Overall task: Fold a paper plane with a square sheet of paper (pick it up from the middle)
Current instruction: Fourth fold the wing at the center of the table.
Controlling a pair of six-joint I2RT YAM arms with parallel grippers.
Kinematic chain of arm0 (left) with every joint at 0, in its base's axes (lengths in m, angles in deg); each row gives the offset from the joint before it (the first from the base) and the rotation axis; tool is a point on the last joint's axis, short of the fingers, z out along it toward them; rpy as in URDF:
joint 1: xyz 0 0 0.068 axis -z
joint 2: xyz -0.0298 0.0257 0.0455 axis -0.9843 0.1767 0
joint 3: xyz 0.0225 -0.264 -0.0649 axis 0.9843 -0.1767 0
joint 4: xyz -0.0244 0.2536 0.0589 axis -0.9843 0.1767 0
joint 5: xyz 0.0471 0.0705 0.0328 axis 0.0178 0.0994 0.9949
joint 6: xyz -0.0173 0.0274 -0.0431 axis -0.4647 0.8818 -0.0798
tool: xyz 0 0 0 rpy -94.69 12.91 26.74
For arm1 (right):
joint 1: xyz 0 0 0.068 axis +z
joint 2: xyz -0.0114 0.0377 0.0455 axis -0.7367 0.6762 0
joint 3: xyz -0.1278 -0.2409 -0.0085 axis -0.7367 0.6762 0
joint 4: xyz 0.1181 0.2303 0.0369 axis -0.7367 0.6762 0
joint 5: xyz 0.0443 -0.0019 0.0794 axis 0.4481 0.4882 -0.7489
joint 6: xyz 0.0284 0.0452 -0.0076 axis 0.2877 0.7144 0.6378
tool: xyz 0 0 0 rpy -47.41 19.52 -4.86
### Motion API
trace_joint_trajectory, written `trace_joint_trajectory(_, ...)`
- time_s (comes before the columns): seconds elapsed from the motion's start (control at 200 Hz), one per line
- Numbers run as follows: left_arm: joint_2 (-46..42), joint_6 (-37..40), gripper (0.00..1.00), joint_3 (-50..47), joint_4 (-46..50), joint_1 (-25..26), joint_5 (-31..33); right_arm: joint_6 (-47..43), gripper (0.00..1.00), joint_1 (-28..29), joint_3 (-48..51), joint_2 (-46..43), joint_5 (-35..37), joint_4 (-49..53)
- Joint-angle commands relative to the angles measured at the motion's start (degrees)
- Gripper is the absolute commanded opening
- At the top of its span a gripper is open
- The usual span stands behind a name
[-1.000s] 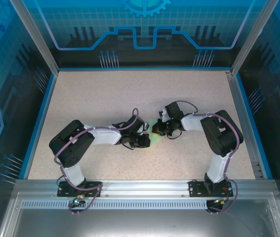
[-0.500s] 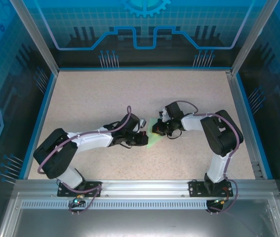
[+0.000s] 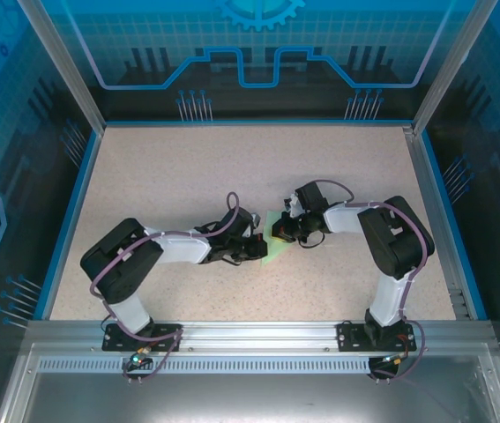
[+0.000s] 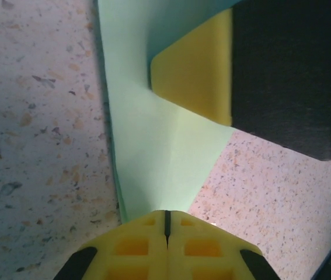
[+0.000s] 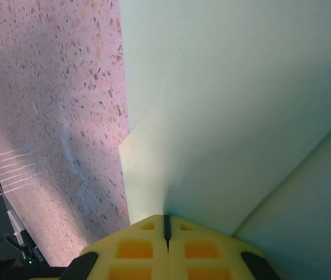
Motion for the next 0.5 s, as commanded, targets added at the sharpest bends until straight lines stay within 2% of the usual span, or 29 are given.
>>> trace_joint_trajectory(0.0, 1.93, 0.10, 0.00, 1.25, 1.06, 0.34, 1.65, 0.66, 0.04, -0.27, 2.20, 4.62, 6.76, 3.84)
trace_joint_trajectory(0.3, 3.06, 0.18, 0.00, -0.65, 3.43, 0.32, -0.45, 0.84, 0.04, -0.18, 2.79, 1.59, 4.77, 1.36)
trace_joint_trajectory(0.495, 3.42, -0.14, 0.00, -1.08, 3.44, 0.27, 0.41, -0.14, 0.03, 3.55, 4.63, -4.50, 4.91, 2.18)
